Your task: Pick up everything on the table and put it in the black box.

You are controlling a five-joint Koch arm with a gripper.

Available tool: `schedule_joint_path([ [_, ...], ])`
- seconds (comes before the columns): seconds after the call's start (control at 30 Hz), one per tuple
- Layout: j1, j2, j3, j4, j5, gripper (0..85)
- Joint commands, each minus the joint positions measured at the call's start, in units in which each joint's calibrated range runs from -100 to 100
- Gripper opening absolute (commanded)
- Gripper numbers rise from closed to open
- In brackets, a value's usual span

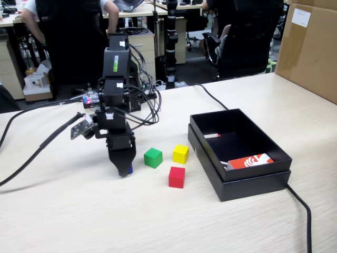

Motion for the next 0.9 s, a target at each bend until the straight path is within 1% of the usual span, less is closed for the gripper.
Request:
schedule_joint_path([
  [0.0, 0.0, -3.0, 3.0, -0.1, -0.1, 4.4],
  [0.07, 0.0, -7.5, 2.2, -0.5, -0.2, 4.4],
  [0.17, 0.9, -18.9, 2.3, -5.5, 0.0, 4.5],
  [0.23, 3.3, -28.8, 2.8, -7.4, 0.7, 4.5],
  [0.27, 6.2, -34.7, 4.4, -9.2, 1.8, 4.5],
  [0.43, 14.3, -38.0, 8.6, -10.0, 5.2, 4.5],
  [0.5, 20.3, -29.9, 16.7, -10.0, 8.2, 4.5],
  [0.57, 22.8, -22.8, 21.7, -10.0, 9.5, 4.5],
  [0.67, 25.0, -13.4, 25.3, -10.0, 10.6, 4.5],
  [0.7, 26.0, -5.9, 27.6, -10.0, 11.5, 4.5],
  [0.87, 26.9, 6.7, 29.6, -10.0, 12.6, 4.7],
])
